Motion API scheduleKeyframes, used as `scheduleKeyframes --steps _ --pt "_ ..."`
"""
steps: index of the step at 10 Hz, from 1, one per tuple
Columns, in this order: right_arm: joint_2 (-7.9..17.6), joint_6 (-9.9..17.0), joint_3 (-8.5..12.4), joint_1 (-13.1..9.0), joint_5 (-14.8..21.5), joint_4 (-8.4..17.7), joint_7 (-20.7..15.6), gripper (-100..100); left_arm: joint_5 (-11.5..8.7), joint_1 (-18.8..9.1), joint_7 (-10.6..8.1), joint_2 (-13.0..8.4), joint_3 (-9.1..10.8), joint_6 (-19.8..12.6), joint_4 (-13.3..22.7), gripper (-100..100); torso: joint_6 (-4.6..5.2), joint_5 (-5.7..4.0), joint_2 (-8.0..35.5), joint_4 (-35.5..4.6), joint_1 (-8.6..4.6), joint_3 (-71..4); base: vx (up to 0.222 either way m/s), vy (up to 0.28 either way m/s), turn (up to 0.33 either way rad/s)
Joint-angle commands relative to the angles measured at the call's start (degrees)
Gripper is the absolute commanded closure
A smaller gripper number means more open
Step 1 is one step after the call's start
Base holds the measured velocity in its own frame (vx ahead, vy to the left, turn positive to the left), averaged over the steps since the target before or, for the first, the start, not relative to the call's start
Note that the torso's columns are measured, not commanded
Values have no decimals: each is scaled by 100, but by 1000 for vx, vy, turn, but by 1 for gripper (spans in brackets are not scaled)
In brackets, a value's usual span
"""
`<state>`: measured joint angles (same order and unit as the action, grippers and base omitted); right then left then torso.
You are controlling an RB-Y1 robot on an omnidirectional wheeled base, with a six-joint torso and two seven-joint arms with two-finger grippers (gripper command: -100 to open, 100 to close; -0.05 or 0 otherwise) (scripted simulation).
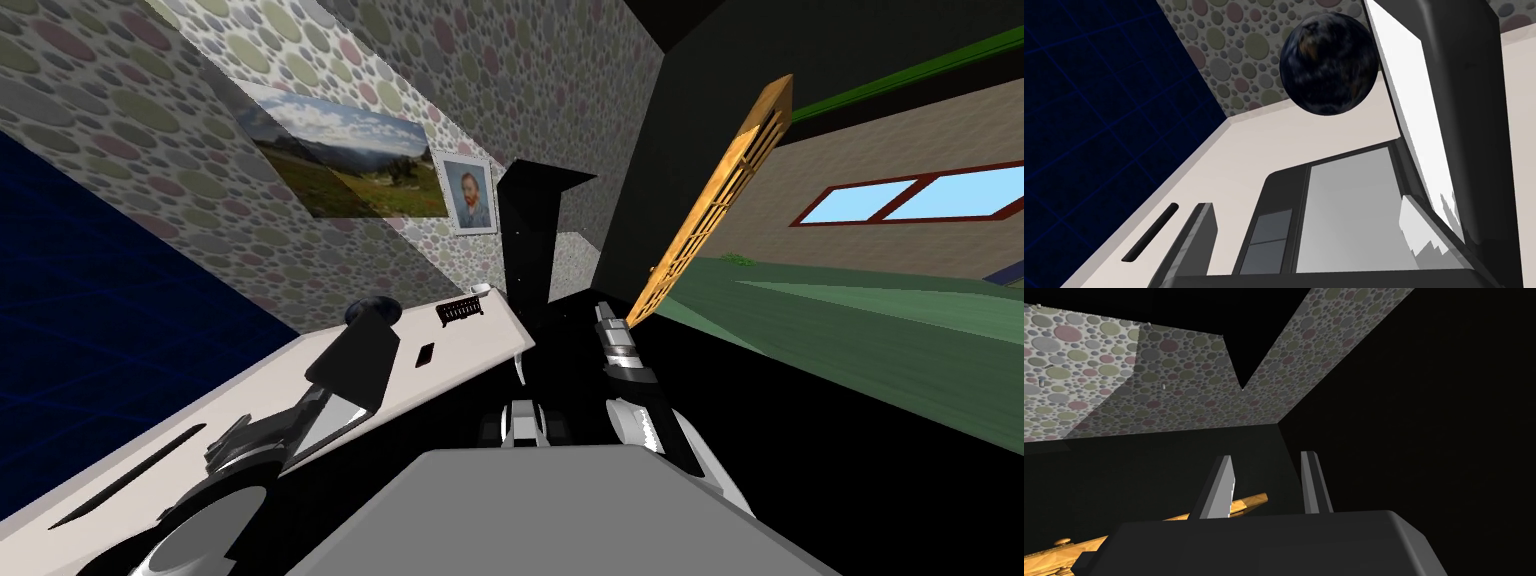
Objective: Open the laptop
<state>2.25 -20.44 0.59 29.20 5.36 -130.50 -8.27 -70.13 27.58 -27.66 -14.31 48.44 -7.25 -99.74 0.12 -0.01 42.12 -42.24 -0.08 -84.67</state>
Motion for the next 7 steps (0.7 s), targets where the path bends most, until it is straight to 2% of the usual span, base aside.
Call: scheduleKeyframes --steps 1,2,3,4,7 --pt "0 0 0 0 0 0 0 0 18 -34 9 27 -12 47 5 -100 -2 0 5 -1 2 2 32 -69 2" --pt "1 0 1 -1 0 0 0 0 -33 29 -25 -28 76 -17 -39 -100 -10 6 24 -6 31 13 102 39 0" --pt "2 0 2 1 0 0 0 0 -33 21 -2 -12 13 42 -14 -100 -12 14 8 -3 58 6 65 30 -1" --pt "2 0 2 0 0 0 0 0 -40 27 -6 -19 18 38 -18 100 -12 11 20 -4 34 11 10 5 -1" --pt "3 1 3 -2 0 1 0 0 -530 -3 -402 256 13 -136 -58 100 -13 7 38 -10 29 24 -60 121 19"
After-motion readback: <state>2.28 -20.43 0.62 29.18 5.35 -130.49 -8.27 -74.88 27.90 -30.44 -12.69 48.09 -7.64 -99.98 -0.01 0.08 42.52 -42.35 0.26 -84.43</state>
